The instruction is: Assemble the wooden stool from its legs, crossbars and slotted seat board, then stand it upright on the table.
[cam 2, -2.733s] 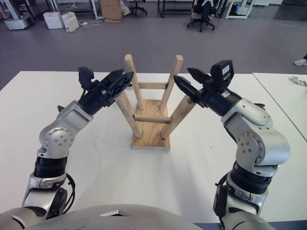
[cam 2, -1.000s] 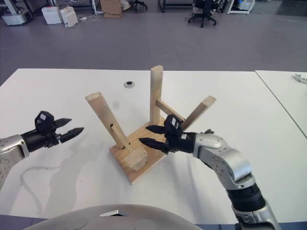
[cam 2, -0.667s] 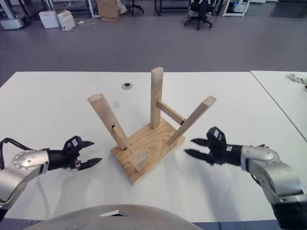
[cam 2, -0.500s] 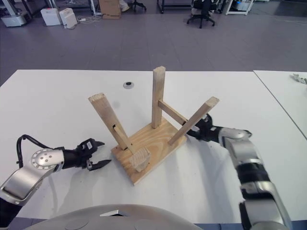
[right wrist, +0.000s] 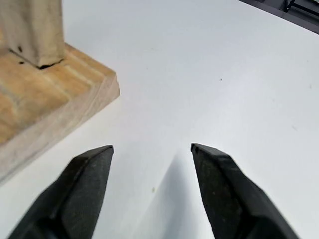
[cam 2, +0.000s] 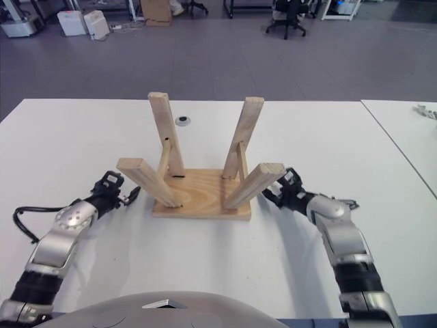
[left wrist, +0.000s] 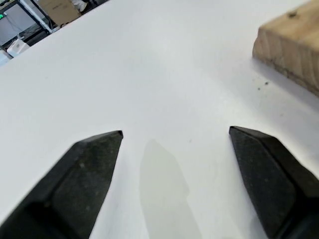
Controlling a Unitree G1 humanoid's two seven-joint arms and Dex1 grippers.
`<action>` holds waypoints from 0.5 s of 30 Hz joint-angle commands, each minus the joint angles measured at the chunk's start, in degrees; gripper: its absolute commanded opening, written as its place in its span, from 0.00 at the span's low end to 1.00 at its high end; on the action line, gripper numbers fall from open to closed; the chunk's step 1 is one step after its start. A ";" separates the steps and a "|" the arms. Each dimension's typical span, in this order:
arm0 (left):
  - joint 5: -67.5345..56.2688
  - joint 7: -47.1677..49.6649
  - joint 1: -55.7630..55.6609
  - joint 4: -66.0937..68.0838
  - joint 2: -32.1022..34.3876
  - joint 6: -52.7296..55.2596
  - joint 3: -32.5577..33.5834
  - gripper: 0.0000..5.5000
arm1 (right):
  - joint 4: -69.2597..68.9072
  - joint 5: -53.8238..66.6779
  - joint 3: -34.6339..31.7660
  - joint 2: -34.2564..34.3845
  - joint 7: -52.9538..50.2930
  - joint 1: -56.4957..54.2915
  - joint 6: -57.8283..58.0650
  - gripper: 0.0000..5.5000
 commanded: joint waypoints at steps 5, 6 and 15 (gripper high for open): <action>-0.57 -3.32 4.69 -15.01 -3.40 10.98 -11.73 0.72 | -21.30 2.47 5.44 4.72 -4.99 12.32 11.74 0.53; -0.91 -3.07 2.96 -14.92 -5.01 11.45 -12.50 0.72 | -21.65 2.42 6.46 5.43 -5.44 11.25 12.33 0.53; -16.97 -8.32 -1.12 -30.20 -8.18 24.55 -1.23 0.72 | -35.47 17.40 2.28 3.95 1.84 7.25 20.87 0.53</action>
